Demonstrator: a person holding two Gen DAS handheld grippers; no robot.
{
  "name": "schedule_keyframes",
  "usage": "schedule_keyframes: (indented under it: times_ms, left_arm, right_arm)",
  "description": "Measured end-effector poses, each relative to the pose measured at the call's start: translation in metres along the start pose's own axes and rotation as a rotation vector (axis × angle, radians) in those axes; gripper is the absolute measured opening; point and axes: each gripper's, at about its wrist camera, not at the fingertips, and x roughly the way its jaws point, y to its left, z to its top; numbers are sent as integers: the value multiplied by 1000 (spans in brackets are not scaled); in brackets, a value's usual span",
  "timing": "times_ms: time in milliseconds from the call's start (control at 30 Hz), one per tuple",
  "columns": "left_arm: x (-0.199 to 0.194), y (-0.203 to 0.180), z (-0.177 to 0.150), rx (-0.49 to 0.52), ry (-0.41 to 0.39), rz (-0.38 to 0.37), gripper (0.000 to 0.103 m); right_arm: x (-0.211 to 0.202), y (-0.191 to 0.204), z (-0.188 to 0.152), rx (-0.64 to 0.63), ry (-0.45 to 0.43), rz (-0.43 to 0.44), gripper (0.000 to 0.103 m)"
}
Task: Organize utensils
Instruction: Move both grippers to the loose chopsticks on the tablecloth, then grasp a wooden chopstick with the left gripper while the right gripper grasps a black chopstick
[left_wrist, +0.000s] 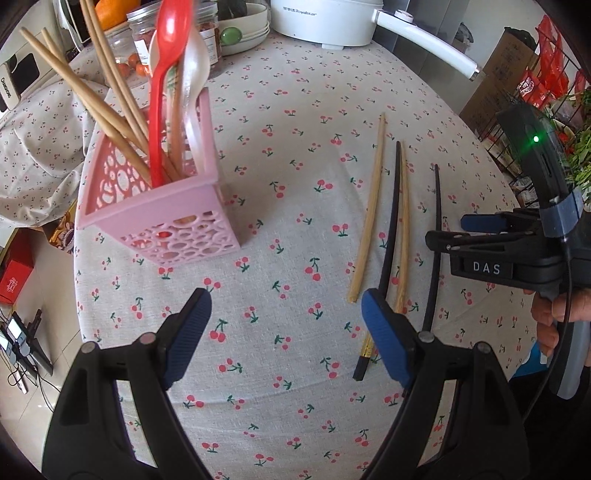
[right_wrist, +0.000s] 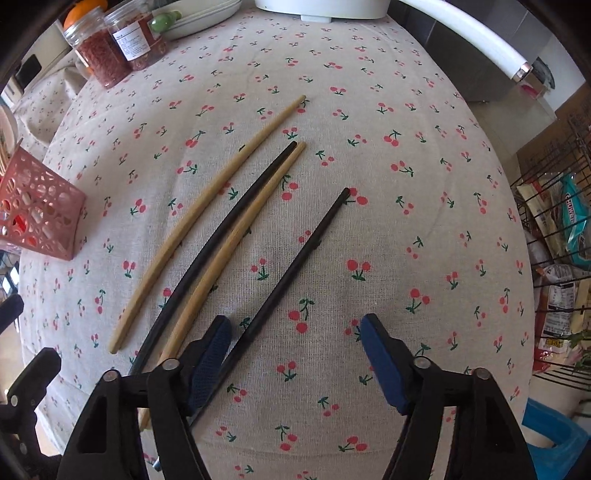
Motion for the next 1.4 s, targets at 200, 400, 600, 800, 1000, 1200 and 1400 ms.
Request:
schedule_keyframes:
  times_ms: [200, 400, 600, 800, 1000, 1200, 1400]
  left_arm:
    - [7, -30, 12, 42, 4, -40, 83]
    - [18, -48, 38, -35, -2, -205, 81]
    - [44, -70, 59, -79, 49, -303, 41]
    - [67, -88, 64, -26, 89, -227, 16]
    - [77, -102, 66, 48, 103, -156, 14]
    - [81, -121, 68, 155, 106, -80, 9]
    - [71, -110, 64, 129, 54, -111, 8]
  right_arm:
    - [-10, -14, -9, -58, 7, 56, 17]
    - [-14, -54, -8, -6, 11, 73, 8]
    - [-21, -90, 0, 29, -11, 91, 6]
    - [-21, -106, 6, 62, 3, 125, 6]
    - [-8, -100, 9, 68, 38, 130, 12]
    - [-7, -91, 9, 25, 12, 84, 14]
    - [-11, -79, 12, 21, -42, 102, 6]
